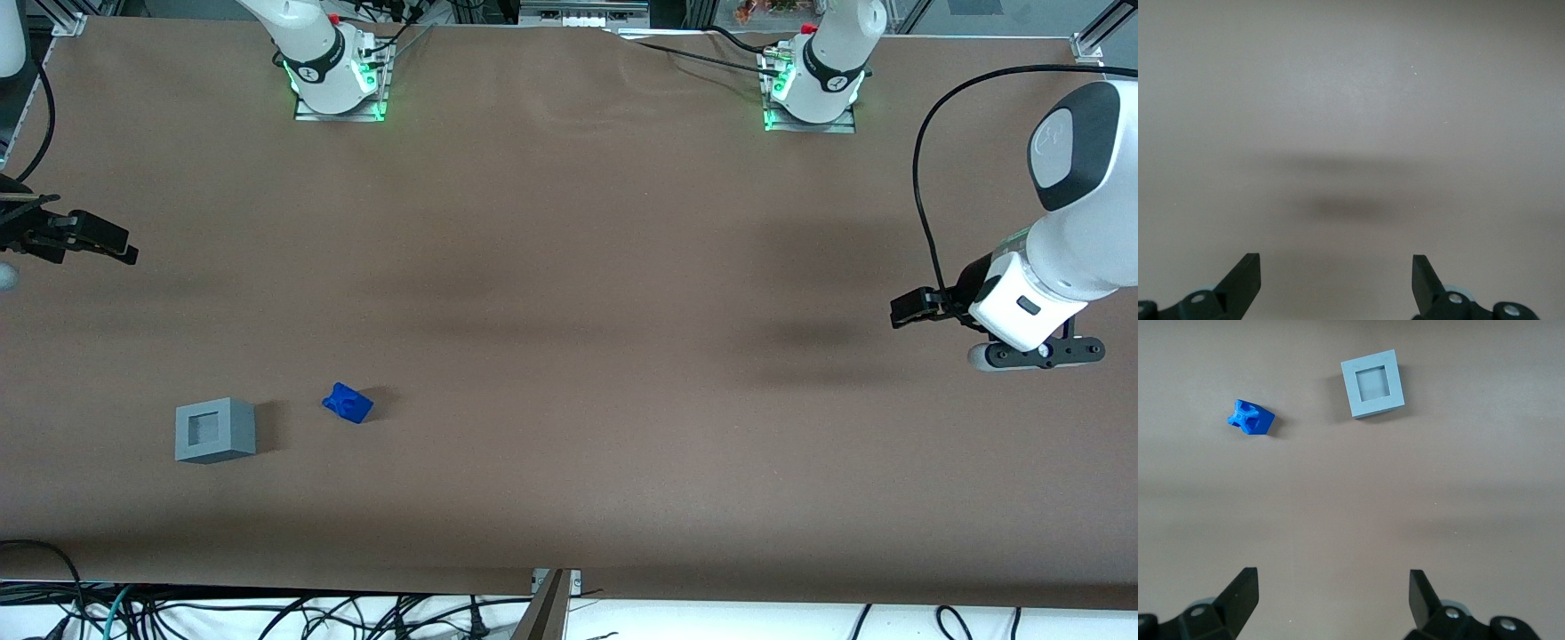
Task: Insert blue part into gray base with right arm
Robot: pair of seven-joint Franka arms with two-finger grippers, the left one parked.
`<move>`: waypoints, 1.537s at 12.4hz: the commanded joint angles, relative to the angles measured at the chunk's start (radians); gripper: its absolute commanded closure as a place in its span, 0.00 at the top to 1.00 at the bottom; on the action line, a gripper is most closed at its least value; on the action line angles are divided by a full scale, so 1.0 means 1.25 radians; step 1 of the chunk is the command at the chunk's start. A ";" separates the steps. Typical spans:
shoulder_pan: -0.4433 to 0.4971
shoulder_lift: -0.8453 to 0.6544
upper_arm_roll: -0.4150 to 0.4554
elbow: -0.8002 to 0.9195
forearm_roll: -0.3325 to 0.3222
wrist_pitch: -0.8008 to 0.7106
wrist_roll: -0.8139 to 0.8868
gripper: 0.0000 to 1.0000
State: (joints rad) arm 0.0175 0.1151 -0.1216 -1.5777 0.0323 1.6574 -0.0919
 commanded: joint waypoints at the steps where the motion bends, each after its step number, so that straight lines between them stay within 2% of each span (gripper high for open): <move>1: -0.012 0.005 0.009 0.017 -0.004 -0.007 -0.014 1.00; 10: -0.010 0.013 0.010 0.017 0.002 -0.004 -0.014 1.00; 16: 0.001 0.074 0.013 0.017 -0.003 0.037 -0.043 0.99; 17: 0.009 0.086 0.013 0.017 -0.004 0.070 -0.037 0.98; 19: 0.030 0.130 0.013 0.018 0.005 0.117 0.090 0.98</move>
State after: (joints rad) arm 0.0332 0.2311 -0.1084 -1.5771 0.0346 1.7692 -0.0872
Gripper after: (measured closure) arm 0.013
